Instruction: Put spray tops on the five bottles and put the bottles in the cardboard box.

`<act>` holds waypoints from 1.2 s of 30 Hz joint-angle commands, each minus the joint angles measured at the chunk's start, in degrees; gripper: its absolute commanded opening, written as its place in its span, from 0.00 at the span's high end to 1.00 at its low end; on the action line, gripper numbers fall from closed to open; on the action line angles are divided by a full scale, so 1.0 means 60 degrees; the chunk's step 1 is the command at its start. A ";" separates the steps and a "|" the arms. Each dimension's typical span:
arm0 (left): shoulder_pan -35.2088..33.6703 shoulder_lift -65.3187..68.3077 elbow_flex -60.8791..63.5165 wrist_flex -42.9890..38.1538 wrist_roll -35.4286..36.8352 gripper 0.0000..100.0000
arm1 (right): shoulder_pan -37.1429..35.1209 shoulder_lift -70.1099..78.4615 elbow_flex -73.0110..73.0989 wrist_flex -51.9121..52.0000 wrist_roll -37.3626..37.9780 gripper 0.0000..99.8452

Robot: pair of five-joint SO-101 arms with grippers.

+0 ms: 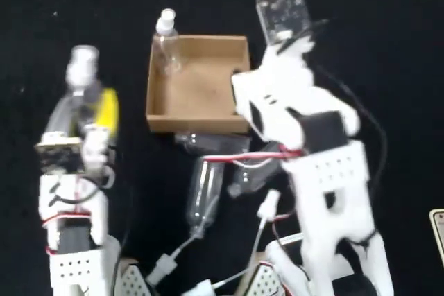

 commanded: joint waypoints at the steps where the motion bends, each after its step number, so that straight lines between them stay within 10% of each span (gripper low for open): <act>1: -0.2484 0.0029 0.0242 -0.0440 0.0015 0.96 | 0.0044 -0.0037 0.2029 -0.2388 0.0000 0.90; 25: -0.6234 0.8498 0.0066 -0.8894 -0.0073 0.96 | -0.0513 -0.0051 0.5795 -0.5788 0.0000 0.90; 36: -0.7114 1.2586 -0.1429 -0.9363 -0.0073 0.96 | -0.0513 -0.0037 0.5810 -0.5744 0.0000 0.90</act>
